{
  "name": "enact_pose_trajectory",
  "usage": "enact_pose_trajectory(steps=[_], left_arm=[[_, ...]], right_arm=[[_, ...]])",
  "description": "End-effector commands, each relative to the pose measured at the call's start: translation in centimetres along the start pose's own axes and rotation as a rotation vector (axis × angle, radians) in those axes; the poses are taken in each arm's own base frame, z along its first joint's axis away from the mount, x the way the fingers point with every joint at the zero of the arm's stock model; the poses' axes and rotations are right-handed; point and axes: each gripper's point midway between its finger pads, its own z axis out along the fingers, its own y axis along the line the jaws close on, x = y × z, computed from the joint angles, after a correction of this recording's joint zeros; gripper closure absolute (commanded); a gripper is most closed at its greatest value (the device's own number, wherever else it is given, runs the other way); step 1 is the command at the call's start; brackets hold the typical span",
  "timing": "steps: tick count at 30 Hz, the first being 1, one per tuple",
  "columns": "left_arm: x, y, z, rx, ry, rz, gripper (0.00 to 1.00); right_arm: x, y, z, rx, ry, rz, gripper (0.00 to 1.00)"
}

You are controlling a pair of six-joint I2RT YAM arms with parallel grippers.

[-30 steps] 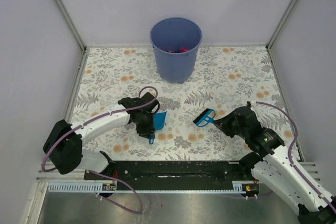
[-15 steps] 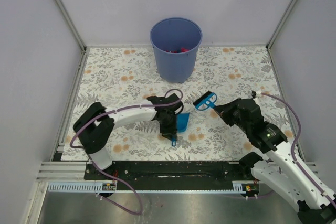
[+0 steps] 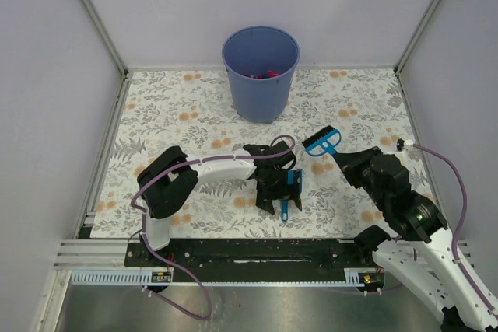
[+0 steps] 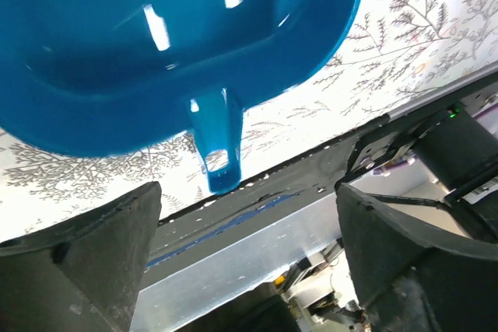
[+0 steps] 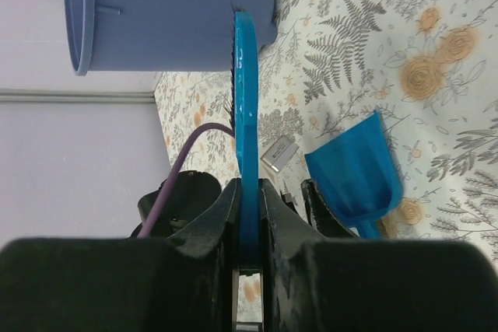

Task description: Sweep away the paper scraps from the table

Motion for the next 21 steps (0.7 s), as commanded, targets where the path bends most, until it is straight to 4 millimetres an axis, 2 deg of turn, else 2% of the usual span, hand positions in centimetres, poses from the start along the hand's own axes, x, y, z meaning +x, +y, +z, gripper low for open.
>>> enact_pose_trajectory(steps=[1, 5, 9, 13, 16, 19, 21], left_arm=[[-0.2, -3.7, -3.1, 0.112, -0.051, 0.044, 0.01], [-0.1, -4.4, -5.8, 0.126, -0.101, 0.069, 0.01], [-0.2, -2.8, -9.7, 0.106, -0.193, 0.060, 0.01], [-0.5, 2.0, -14.2, 0.058, -0.311, -0.023, 0.01], [-0.2, 5.9, -18.4, 0.063, -0.425, -0.091, 0.01], [0.4, 9.7, -21.7, 0.041, -0.522, -0.153, 0.01], [0.8, 11.6, -23.5, 0.024, -0.579, -0.174, 0.01]], right_arm=[[-2.0, -0.4, -1.3, 0.022, -0.086, 0.005, 1.00], [-2.0, -0.7, -1.4, 0.035, -0.088, 0.028, 1.00], [-0.1, 0.3, -0.2, 0.008, -0.001, 0.037, 1.00], [3.1, 0.5, 2.1, 0.068, 0.141, 0.035, 1.00], [5.1, 0.8, 3.8, 0.093, 0.203, 0.083, 1.00], [7.2, 2.3, 5.1, 0.062, 0.225, 0.141, 1.00], [9.4, 3.3, 5.9, 0.062, 0.261, 0.136, 1.00]])
